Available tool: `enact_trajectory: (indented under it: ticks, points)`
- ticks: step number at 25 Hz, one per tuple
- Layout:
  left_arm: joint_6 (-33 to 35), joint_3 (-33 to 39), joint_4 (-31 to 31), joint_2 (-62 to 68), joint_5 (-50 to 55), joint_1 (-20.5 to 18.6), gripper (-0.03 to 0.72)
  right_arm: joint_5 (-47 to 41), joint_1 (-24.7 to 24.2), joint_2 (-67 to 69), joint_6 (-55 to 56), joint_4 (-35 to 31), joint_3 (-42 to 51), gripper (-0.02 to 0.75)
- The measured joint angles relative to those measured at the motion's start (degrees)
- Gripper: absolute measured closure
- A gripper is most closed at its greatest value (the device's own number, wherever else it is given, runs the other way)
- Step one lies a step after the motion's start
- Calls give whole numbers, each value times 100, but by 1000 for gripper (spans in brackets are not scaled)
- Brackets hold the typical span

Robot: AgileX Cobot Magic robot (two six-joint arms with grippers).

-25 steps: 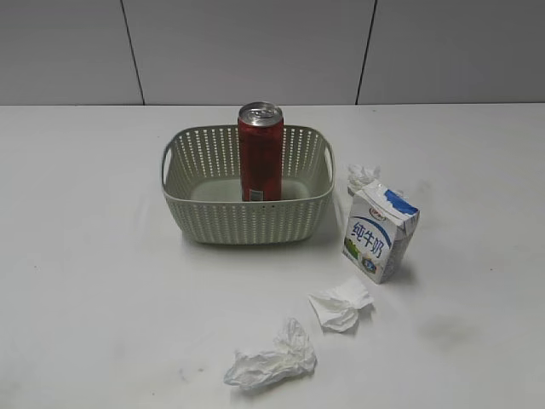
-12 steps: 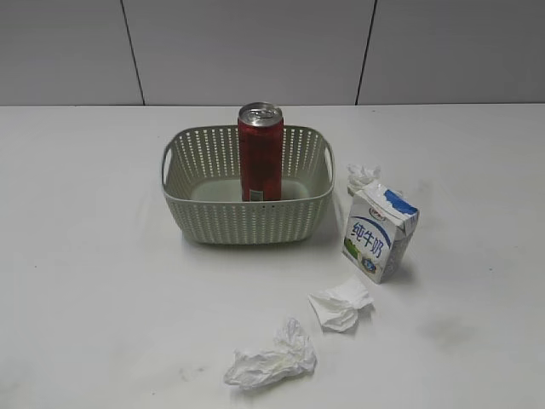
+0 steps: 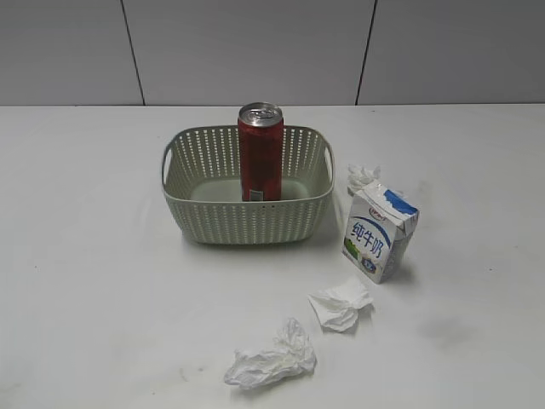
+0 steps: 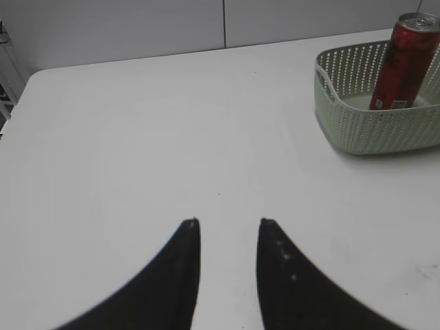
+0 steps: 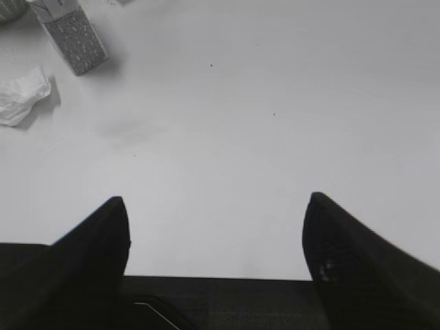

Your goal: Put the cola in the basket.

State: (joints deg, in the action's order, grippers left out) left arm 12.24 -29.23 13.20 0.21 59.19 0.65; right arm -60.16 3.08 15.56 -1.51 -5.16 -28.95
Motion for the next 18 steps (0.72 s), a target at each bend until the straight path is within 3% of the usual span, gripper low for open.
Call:
enact_trajectory:
  ticks: [18]
  points:
    - [0,0,0,0,0,0,459,1,0,-1322,-1,-9,17,147]
